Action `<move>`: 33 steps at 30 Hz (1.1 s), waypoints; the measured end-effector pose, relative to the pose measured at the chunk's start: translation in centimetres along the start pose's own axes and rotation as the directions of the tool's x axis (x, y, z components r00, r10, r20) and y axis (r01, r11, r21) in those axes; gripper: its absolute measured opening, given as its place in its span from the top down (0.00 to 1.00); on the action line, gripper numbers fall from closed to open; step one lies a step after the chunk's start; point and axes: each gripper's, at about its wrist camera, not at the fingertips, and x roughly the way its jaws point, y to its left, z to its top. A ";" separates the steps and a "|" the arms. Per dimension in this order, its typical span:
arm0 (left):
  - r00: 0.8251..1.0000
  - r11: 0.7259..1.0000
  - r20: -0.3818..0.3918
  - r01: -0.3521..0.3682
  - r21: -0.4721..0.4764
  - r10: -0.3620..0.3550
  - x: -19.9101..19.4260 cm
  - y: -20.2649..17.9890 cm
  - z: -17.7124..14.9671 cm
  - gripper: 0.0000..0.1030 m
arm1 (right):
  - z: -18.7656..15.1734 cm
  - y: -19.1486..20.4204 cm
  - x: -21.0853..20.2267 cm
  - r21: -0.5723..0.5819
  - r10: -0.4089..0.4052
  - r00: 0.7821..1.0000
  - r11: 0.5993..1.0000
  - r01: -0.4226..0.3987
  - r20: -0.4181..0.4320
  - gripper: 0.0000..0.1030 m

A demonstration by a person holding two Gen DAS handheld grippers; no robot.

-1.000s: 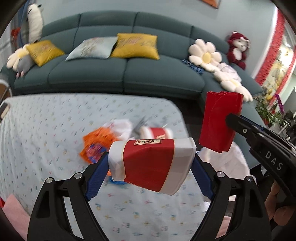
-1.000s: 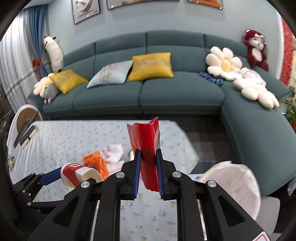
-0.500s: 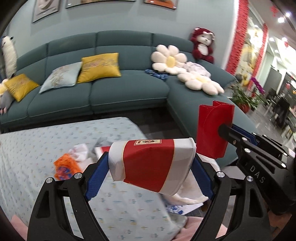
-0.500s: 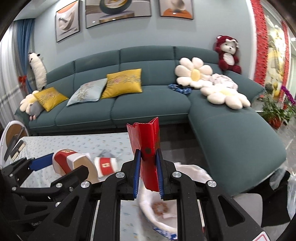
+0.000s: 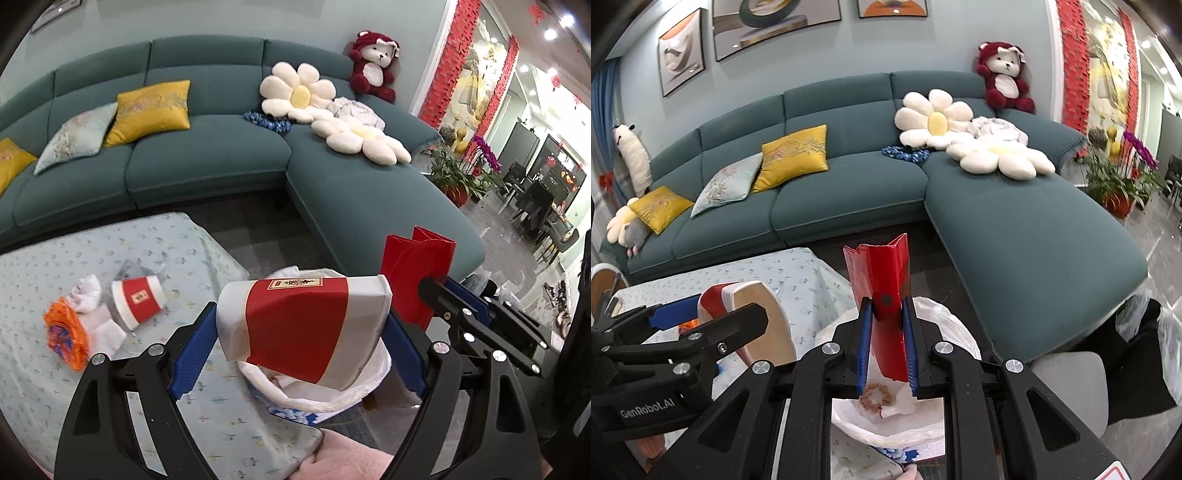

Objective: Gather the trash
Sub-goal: 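Carry cup and box over the wastebasket and open both tools to drop them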

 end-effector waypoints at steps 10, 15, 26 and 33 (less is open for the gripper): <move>0.999 0.997 -0.028 -0.039 -0.060 0.037 2.8 0.9 0.0 0.11 | 0.1 -0.7 2.0 0.016 -0.020 1.000 1.000 0.021 -0.019 0.75; 0.999 0.997 -0.014 -0.040 -0.062 0.039 2.3 1.4 0.1 0.11 | 0.3 -0.2 1.6 0.017 -0.021 1.000 1.000 0.021 -0.002 0.72; 0.993 0.993 0.052 -0.100 -0.059 0.103 -0.3 3.9 0.0 0.11 | 1.0 2.2 0.2 -0.013 0.001 1.000 1.000 0.000 0.027 0.60; 0.984 0.981 0.084 -0.149 -0.122 0.160 -2.7 8.3 -0.6 0.11 | 0.7 6.1 0.0 -0.068 0.027 0.999 0.997 -0.025 0.022 0.58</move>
